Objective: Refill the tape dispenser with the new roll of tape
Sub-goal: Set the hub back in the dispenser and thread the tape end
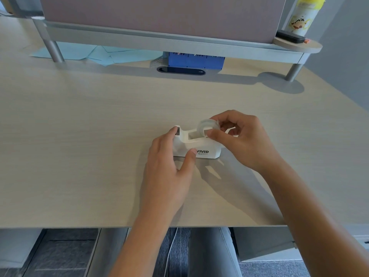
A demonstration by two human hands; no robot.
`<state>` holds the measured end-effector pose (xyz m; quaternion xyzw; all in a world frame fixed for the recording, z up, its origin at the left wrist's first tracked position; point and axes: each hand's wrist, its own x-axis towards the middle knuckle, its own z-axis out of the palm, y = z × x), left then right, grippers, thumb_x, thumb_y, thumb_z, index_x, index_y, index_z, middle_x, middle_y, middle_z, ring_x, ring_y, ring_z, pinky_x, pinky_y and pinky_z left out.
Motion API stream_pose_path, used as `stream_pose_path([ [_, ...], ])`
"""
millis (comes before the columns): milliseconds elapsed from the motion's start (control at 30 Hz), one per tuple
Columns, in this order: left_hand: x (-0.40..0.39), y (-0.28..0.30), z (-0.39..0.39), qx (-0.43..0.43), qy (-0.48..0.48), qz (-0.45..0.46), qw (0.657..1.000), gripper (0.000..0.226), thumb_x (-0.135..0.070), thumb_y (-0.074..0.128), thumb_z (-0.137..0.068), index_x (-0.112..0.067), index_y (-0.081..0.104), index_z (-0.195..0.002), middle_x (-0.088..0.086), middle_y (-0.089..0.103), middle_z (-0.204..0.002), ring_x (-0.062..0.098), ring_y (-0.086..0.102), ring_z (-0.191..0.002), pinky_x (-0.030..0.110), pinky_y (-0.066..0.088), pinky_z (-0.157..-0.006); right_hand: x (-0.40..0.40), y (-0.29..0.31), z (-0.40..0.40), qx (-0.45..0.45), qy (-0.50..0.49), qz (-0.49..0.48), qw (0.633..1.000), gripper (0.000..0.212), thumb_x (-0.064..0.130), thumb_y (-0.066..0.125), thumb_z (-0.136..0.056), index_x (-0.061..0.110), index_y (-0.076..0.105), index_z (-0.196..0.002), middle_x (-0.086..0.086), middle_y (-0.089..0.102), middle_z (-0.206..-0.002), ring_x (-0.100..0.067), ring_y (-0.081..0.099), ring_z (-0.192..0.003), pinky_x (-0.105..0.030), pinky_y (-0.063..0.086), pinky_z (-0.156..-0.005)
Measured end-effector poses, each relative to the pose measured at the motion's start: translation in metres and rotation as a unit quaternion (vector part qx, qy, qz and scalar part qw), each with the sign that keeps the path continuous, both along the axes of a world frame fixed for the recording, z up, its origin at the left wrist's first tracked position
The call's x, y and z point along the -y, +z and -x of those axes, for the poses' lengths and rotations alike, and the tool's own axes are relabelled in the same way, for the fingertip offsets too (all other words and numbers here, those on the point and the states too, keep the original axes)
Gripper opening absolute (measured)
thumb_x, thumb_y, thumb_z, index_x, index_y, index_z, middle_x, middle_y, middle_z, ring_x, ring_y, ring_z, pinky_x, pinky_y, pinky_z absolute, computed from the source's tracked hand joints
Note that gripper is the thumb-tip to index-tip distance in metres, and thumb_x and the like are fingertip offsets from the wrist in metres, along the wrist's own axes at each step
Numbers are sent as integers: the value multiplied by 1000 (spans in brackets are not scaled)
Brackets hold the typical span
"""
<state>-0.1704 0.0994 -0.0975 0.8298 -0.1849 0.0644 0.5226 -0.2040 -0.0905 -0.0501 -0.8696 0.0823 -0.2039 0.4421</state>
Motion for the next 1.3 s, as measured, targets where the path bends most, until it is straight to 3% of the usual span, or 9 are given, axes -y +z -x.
stream_pose_path([
  [200, 0, 0, 0, -3, -3, 5, 1000, 57, -42, 63, -92, -31, 49, -146, -7, 58, -135, 16, 60, -119, 44, 56, -95, -1, 10, -3, -23, 1, 53, 998, 10, 24, 81, -88, 24, 80, -98, 2, 75, -100, -8, 64, -82, -13, 47, -69],
  [367, 0, 1, 1, -8, -3, 0, 1000, 57, -40, 64, -93, -32, 48, -146, -8, 57, -136, 17, 61, -118, 44, 56, -94, -3, 18, -6, -57, 10, 118, 991, 16, 25, 81, -87, 24, 81, -103, 6, 73, -97, -6, 67, -84, -8, 47, -72],
  [633, 0, 2, 1, -7, -3, 0, 1000, 55, -41, 65, -92, -33, 48, -144, -7, 57, -136, 20, 63, -116, 48, 57, -90, -2, 24, -7, -111, 9, 133, 985, 19, 26, 80, -88, 29, 81, -107, 8, 72, -101, -8, 66, -91, -12, 44, -74],
  [867, 0, 1, 2, -3, -8, -2, 1000, 57, -41, 64, -93, -33, 46, -146, -8, 55, -139, 20, 64, -117, 48, 57, -91, 1, 28, 1, -93, -3, 157, 983, 13, 15, 76, -89, 22, 76, -99, 11, 74, -90, 1, 64, -79, -4, 45, -69],
  [1033, 2, 1, 2, 1, -3, -14, 1000, 59, -39, 66, -92, -31, 47, -148, -6, 56, -139, 21, 62, -120, 46, 55, -95, -2, 37, -2, -115, 3, 164, 980, 12, 16, 78, -88, 20, 80, -98, 13, 75, -88, -3, 69, -81, -3, 49, -71],
  [1167, 2, 0, 0, -22, 9, -10, 1000, 75, -42, 66, -91, -26, 34, -157, -8, 57, -144, 17, 58, -128, 40, 52, -99, -2, 44, -9, -146, 1, 184, 972, 13, 16, 81, -86, 23, 82, -97, 15, 74, -84, 3, 67, -75, 2, 46, -64],
  [1300, 2, 1, 0, -24, 14, -23, 999, 61, -46, 65, -86, -24, 52, -142, -8, 59, -131, 19, 60, -118, 43, 54, -92, -7, 43, -12, -141, -10, 219, 965, 14, 16, 79, -87, 23, 82, -99, 10, 74, -86, 4, 65, -77, -2, 47, -63],
])
